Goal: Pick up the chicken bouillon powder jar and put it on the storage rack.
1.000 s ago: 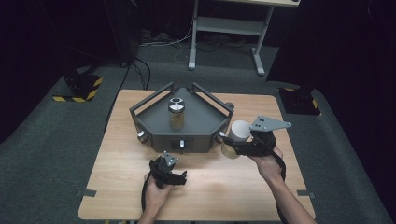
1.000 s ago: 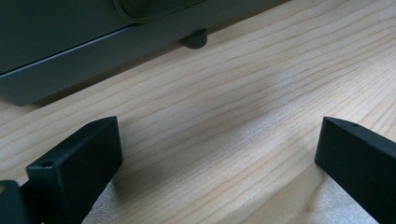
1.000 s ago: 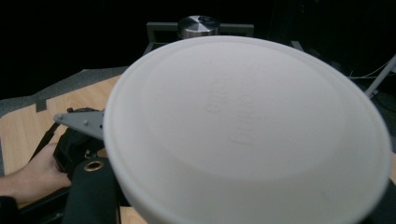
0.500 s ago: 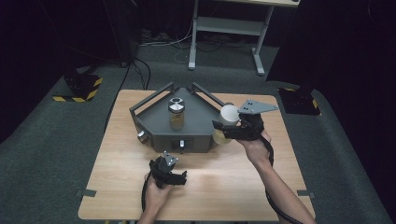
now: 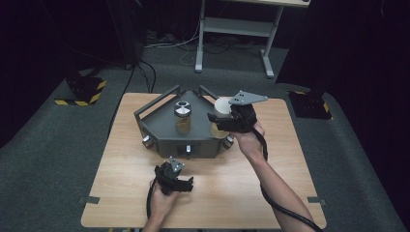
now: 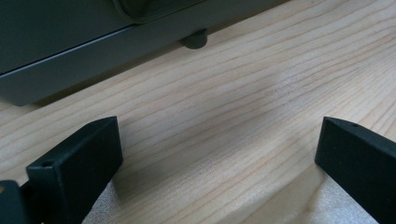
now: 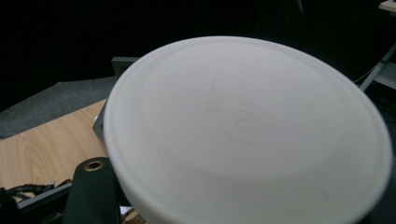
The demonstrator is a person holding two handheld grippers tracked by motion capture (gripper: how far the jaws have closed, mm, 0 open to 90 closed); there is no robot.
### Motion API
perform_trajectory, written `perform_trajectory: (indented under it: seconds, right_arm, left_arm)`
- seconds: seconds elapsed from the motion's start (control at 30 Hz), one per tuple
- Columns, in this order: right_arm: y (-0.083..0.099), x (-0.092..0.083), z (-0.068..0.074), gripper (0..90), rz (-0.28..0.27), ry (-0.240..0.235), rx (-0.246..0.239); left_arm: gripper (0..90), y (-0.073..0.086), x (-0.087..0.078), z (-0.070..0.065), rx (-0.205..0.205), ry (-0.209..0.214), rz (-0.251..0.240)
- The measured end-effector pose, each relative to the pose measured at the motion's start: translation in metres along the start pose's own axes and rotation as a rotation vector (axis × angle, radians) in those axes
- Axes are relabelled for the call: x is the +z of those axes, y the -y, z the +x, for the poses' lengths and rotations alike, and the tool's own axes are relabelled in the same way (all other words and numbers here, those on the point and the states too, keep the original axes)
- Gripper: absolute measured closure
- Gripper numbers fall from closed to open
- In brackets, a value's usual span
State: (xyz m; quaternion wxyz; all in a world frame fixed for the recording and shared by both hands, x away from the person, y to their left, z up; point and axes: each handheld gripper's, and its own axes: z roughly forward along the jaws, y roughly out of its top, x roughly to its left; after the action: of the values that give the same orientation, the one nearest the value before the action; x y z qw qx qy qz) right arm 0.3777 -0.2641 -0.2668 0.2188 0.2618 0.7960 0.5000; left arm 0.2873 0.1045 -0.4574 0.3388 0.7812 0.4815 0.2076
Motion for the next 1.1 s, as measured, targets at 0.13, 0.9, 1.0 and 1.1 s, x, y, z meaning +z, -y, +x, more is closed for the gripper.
perform_trajectory:
  seconds: [0.13,0.9,1.0,1.1]
  right_arm:
    - [-0.005,0.011,0.0,35.0,0.019,0.007,0.009]
    - [-0.002,0.059,-0.008,35.0,0.084,0.054,0.086]
    - [-0.001,0.063,-0.008,35.0,0.093,0.057,0.093]
    - [-0.001,0.066,-0.008,35.0,0.096,0.062,0.1]
  left_arm:
    - [0.7,0.0,0.0,0.0,0.002,0.002,0.003]
    - [0.7,0.0,0.0,0.0,0.001,0.003,-0.001]
    - [0.7,0.0,0.0,0.001,0.001,0.004,-0.001]
    - [0.8,0.0,0.0,0.001,0.001,0.005,0.0]
